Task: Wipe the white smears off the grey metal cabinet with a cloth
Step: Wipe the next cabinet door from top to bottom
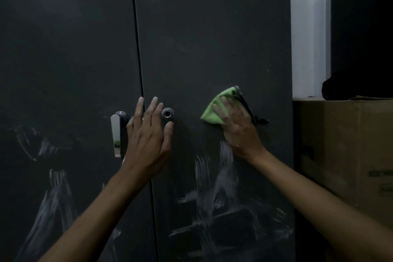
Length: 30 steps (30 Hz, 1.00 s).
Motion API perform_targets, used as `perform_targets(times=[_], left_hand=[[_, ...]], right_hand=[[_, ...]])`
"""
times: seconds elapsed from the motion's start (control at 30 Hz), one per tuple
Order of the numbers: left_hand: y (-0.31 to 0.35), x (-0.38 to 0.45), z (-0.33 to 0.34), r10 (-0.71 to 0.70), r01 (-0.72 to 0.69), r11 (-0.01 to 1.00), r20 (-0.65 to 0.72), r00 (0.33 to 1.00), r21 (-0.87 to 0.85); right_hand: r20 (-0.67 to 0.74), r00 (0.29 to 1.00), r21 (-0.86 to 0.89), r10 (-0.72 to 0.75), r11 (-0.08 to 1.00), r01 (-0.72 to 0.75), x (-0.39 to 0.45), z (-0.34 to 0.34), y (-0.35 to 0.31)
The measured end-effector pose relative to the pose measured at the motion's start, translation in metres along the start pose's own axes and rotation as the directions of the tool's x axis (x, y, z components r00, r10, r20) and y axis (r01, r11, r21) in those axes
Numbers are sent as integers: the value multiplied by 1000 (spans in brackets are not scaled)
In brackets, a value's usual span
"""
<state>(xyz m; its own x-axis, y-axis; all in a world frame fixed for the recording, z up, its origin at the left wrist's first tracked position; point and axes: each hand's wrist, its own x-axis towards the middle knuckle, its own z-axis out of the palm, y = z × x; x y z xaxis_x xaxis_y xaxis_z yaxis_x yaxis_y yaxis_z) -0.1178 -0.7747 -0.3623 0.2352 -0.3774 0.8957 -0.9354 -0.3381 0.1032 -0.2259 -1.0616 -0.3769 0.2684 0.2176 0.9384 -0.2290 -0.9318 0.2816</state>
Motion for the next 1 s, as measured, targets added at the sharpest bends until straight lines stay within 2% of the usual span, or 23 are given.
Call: perform_targets(times=[0.1,0.2,0.27,0.37,0.43,0.5,0.63,0.7,0.8,0.9,1.0], left_hand=[[-5,-5,-3,-4,4,1000,-4,1000,26],[-13,-11,-8,-9,10,999,-5,1000,47],[-18,-14,-10,-18,18,999,-3,1000,46],[-21,-20,-12,-30,31,999,-3,1000,39],[-21,-23,-12,-33,33,999,5,999,32],[-22,-25,-13,-41,41,999,9,999,22],[-24,-29,-16,-54,54,998,-6,999,35],[-24,-31,-16,-49,49,998,2,999,49],[-23,-30,-13,-53,52,998,23,998,47],[-18,-29,-9,-56,55,998,45,997,18],[-17,-32,-8,-35,33,999,66,997,24]], right_hand=[[-80,955,-27,286,957,-289,-28,-15,24],[-84,788,67,610,792,-606,-36,-24,27],[-87,697,119,711,702,-702,-28,-21,17],[-113,659,162,744,668,-726,-12,-11,-10],[-109,720,136,685,728,-672,-5,0,-35],[-73,815,100,574,818,-567,-4,14,-64],[64,968,108,241,963,-247,-18,43,-121],[154,988,142,5,990,-27,-31,53,-137],[209,947,150,-244,965,216,-37,52,-130],[200,938,121,-284,957,264,-30,42,-103],[124,990,21,-67,998,65,-25,35,-85]])
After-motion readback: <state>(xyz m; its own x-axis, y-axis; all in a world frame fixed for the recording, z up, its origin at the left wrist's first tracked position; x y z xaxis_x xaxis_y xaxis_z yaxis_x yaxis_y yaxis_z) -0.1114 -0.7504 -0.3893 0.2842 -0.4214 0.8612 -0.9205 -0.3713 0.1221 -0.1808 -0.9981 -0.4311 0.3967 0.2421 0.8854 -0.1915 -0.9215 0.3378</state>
